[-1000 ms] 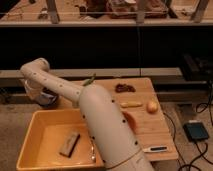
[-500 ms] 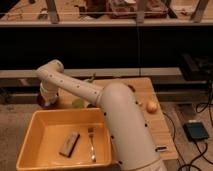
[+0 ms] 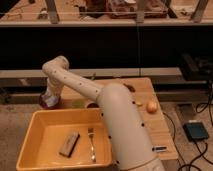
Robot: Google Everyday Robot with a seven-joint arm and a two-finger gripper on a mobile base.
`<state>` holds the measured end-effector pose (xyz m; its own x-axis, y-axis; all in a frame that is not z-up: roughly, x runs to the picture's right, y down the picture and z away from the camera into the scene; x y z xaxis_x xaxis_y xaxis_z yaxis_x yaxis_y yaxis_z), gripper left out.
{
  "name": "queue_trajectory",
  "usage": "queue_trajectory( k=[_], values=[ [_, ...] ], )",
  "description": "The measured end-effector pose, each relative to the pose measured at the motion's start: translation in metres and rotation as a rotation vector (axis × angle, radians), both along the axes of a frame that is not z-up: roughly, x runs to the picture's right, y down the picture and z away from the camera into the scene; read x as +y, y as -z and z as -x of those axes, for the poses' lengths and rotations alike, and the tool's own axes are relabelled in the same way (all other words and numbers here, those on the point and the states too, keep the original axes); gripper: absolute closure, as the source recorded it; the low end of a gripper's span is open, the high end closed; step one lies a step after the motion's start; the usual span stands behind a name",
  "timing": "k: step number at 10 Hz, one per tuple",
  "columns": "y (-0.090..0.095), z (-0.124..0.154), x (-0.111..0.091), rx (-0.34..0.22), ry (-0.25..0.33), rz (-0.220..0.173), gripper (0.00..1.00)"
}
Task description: Wipe purple bowl with towel
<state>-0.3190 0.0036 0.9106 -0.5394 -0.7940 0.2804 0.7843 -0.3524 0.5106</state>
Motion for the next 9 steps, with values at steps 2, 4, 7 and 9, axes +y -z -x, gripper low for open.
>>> queue_trajectory(
  k=[2, 4, 7, 9],
  values=[
    [-0.006, 0.029, -0.016, -0.003, 0.004, -0.019, 1.0],
    [-0.007, 0.061, -0.018, -0.025, 0.023, -0.024, 1.0],
    [0.004, 0.091, 0.0, -0.084, 0.06, -0.014, 1.0],
    [0.022, 0.094, 0.018, -0.126, 0.079, -0.005, 1.0]
  ],
)
